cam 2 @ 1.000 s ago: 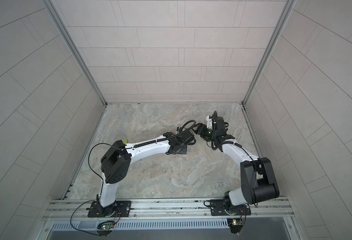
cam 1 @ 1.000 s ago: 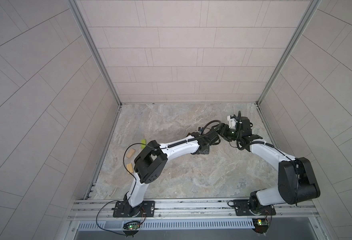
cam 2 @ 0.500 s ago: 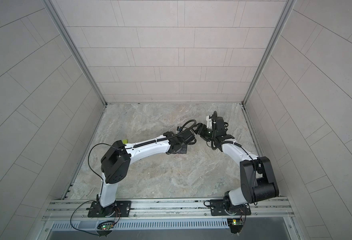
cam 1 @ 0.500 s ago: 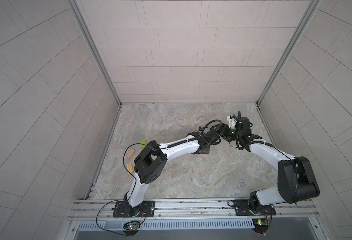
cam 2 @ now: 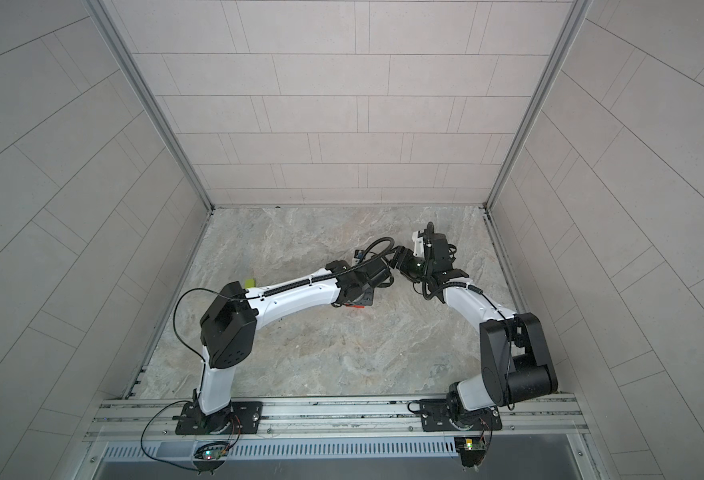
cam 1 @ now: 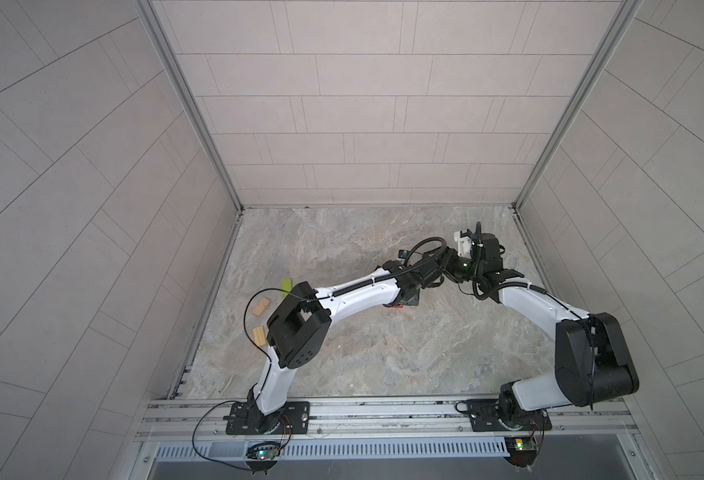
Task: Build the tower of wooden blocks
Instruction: 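Open the left gripper and lift it away from the stack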
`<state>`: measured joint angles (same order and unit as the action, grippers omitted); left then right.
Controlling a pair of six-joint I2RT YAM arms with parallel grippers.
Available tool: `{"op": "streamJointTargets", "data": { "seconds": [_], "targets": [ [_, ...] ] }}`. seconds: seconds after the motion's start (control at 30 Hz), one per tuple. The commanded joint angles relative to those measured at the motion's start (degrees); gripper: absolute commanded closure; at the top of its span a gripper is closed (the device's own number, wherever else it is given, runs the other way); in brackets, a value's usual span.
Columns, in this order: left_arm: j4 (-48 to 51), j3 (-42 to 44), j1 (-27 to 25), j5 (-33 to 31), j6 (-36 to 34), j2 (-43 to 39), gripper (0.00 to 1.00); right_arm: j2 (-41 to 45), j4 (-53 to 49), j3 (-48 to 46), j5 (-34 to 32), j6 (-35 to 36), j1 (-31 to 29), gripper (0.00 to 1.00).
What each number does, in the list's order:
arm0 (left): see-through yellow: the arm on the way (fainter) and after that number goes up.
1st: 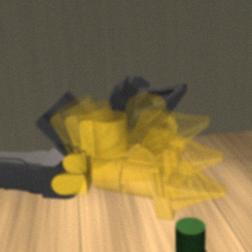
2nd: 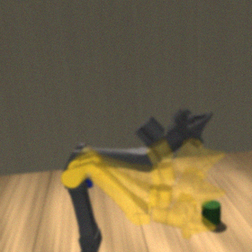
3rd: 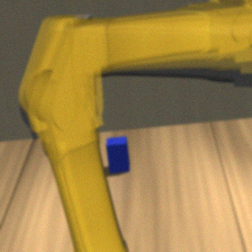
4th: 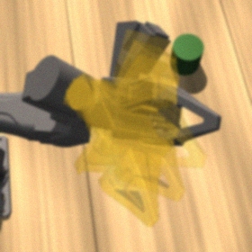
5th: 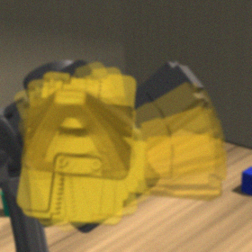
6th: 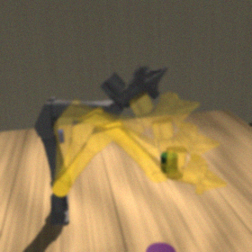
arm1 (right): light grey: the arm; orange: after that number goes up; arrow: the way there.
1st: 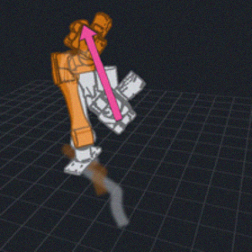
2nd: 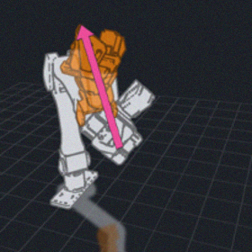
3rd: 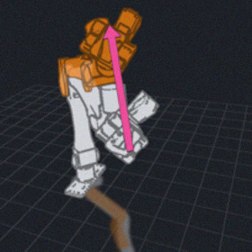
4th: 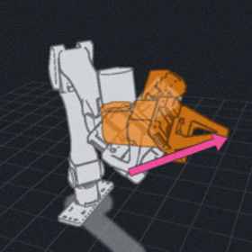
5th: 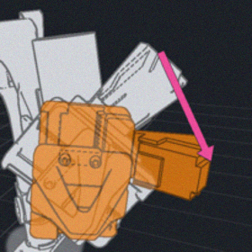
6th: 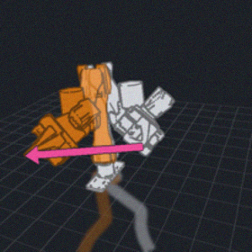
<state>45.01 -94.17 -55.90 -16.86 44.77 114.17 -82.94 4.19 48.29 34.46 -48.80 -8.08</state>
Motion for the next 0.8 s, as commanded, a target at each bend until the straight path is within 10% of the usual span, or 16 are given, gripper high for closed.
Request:
{"op": "streamJointTargets", "data": {
  "seconds": [0.0, 0.37, 0.77],
  "targets": [
    [2.4, -0.2, -0.4, -3.5, -1.4, -6.6, 0.6, 0.1, -2.5, 0.3, -0.4, 1.6, -0.1, 0.24],
    [7.2, 11.1, 3.8, -12.5, -5.6, -27.3, 0.14, 0.1, -13.8, 8.6, -3.4, 11.0, -4.0, 0.22],
    [12.6, 20.5, 38.4, 5.7, -13.6, -39.5, 0.07, -2.0, -8.8, 17.6, -9.7, 11.0, -13.1, 0.14]
  ]
}}
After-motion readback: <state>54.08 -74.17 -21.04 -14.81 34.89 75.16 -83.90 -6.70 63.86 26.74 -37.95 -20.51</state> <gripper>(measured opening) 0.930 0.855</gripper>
